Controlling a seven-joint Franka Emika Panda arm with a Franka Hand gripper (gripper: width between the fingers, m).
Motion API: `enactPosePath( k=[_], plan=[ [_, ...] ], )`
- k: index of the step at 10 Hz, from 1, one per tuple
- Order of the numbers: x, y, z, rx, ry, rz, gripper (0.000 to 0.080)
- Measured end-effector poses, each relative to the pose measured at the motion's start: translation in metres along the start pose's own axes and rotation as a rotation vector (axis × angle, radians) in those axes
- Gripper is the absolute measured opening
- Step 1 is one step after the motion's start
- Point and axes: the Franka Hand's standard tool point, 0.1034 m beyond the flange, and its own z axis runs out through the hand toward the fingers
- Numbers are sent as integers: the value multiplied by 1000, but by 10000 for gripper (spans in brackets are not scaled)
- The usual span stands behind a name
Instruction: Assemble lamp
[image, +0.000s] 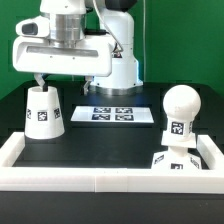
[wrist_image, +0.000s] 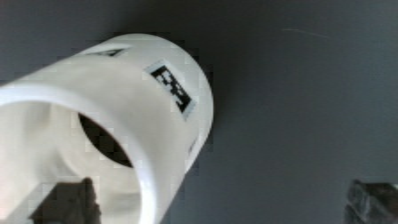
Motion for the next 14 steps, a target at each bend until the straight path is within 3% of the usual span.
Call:
enactPosePath(
  k=[3,4,5,7,8,9,10,11,14],
  plan=[
    [-2,1,7,-4,-13,-2,698],
    [-3,1,8,-4,-16,-2,572],
    [-3,1,8,-5,-17,-2,572],
    [-3,1,9,-5,-18,-2,279],
    [-3,1,9,-5,-19,-3,279],
    [-2,1,8,-5,-17,-3,98],
    [-2,1,8,-5,-16,-3,98],
    [-2,1,8,-5,-16,-3,44],
    [-2,1,8,-5,-16,-3,44]
  ],
)
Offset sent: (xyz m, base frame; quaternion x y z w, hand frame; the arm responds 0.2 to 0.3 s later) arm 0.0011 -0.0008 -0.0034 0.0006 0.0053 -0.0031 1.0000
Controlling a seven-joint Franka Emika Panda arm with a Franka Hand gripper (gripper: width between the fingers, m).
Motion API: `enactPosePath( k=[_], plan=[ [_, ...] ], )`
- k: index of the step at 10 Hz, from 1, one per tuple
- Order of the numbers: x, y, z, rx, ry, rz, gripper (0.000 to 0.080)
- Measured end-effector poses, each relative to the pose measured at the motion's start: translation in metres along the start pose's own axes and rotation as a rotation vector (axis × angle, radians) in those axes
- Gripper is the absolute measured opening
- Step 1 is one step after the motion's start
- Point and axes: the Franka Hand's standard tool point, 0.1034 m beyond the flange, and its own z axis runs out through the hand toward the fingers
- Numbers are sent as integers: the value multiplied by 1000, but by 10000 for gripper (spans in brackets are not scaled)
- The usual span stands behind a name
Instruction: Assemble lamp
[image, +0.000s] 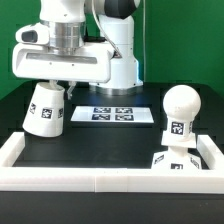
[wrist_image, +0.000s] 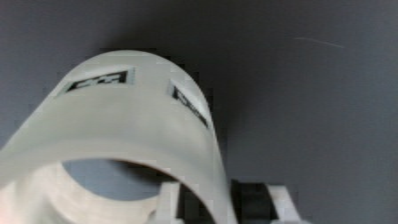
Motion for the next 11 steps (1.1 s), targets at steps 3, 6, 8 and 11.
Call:
enactPosePath(
  k=[3,6,8,11],
  plan=[
    [10,-28,-13,19,-10,10,44],
    [38,-67,-54,60,-11,32,44],
    [63,-84,-83,78,5,51,44],
    [92,-92,-117,112,9,98,44]
  ],
)
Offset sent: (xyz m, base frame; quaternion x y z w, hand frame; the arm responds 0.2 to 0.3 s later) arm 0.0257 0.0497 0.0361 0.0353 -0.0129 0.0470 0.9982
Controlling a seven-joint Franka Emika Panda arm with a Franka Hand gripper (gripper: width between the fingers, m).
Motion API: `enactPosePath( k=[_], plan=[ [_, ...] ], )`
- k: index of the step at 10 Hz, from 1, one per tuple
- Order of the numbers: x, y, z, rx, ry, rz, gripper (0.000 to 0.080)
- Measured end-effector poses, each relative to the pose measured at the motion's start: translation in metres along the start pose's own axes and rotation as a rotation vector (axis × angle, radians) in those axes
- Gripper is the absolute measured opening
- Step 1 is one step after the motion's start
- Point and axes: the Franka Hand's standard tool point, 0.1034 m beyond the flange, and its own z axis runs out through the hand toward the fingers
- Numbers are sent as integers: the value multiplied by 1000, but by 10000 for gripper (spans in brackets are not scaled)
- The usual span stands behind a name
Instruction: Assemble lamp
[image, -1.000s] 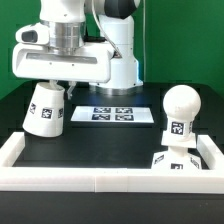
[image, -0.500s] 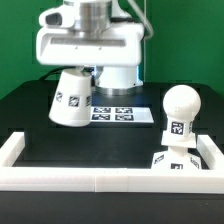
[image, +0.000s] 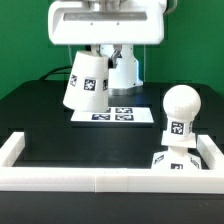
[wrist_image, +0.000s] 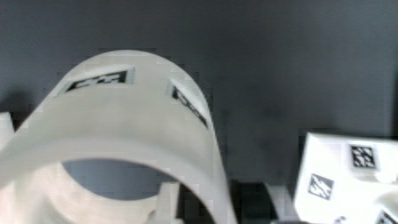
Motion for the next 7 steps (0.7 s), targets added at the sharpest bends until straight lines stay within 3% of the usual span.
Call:
enactPosePath(
  k=[6,7],
  plan=[
    [0,0,2,1,-6,3,44],
    [3,-11,-7,8,-17,-3,44]
  ],
)
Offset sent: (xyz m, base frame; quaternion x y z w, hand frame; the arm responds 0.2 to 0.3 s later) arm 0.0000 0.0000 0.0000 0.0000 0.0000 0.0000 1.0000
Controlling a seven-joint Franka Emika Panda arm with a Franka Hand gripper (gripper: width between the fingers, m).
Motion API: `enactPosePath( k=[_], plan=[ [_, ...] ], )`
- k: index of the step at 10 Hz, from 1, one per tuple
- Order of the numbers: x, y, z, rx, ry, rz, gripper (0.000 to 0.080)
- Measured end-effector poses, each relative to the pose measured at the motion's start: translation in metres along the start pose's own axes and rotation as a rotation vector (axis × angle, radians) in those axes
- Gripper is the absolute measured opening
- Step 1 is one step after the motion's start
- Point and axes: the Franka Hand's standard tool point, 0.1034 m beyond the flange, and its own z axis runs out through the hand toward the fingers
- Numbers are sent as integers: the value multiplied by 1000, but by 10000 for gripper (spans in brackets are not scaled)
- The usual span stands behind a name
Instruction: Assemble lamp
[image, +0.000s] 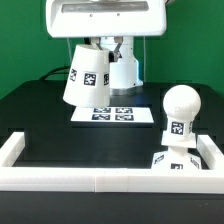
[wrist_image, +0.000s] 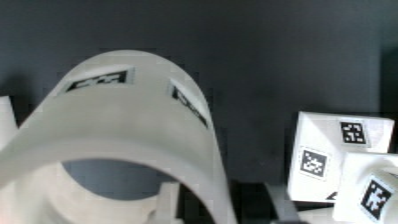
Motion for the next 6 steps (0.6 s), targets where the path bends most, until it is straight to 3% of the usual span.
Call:
enactPosePath(
  k=[3,6],
  plan=[
    [22,-38,-30,18,19,13,44],
    [37,-71,-50,25,14,52,45]
  ],
)
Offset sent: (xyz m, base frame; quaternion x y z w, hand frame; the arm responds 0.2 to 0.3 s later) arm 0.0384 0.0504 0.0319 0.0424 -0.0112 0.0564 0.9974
